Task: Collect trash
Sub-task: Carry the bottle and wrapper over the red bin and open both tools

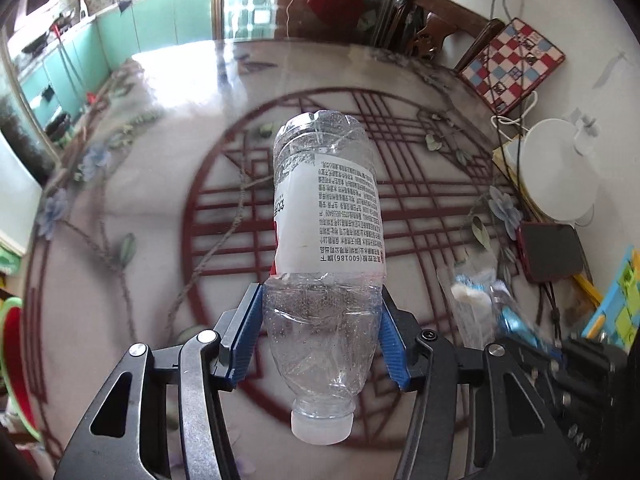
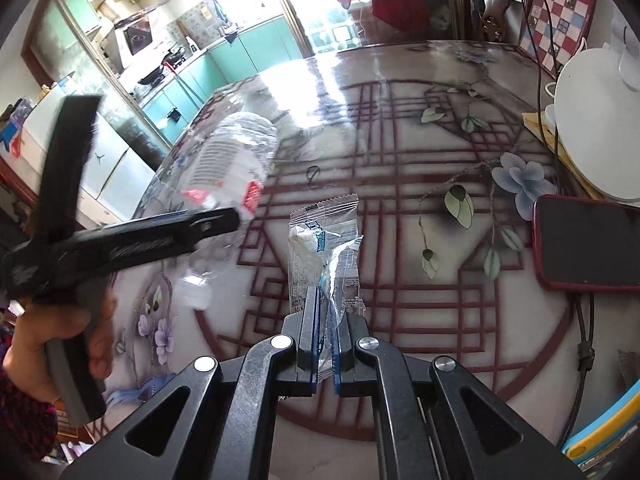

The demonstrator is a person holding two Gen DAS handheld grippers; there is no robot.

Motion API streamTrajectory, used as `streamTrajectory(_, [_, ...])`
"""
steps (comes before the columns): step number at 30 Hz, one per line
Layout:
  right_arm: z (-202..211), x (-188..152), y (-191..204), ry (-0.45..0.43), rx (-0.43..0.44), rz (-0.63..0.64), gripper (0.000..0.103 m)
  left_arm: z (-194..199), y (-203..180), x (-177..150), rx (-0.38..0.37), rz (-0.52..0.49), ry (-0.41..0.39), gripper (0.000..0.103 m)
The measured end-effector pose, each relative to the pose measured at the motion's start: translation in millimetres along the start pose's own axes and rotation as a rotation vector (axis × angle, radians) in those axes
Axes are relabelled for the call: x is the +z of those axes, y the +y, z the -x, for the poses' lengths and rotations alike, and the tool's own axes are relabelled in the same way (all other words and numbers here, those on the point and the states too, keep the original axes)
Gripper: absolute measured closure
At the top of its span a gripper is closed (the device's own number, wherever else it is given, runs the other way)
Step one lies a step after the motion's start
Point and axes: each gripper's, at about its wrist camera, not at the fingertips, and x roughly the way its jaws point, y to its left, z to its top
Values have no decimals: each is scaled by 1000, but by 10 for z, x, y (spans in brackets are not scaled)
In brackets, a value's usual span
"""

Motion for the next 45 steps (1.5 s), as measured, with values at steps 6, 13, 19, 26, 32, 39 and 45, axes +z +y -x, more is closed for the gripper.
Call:
streamTrajectory(6, [112,-2,145,-29,27,-10,100,398,145,-350,40,-21,-31,50])
streamTrajectory(13, [236,-8,337,-58,44,-3,100,653,497,-718,80,103,-15,50])
streamTrajectory(19, [278,-35,511,-64,67,-11,100,831,698,-878,116,143,-41,50])
streamTrajectory(26, [303,-74,773,-70,78,14,100,970,961,-1056,125,176,-42,50])
streamTrajectory(32, [324,-128,1020,-63,83,39,100,995,1149,-1123,126,208,-30,50])
streamTrajectory(39, [271,-135,1338,-43,82,70,100,1080,1388,-1206,128,229,-49,50])
streamTrajectory(45, [171,-144,1677,-33,99,113,100,1159,1709,-1324,141,275,-50,50])
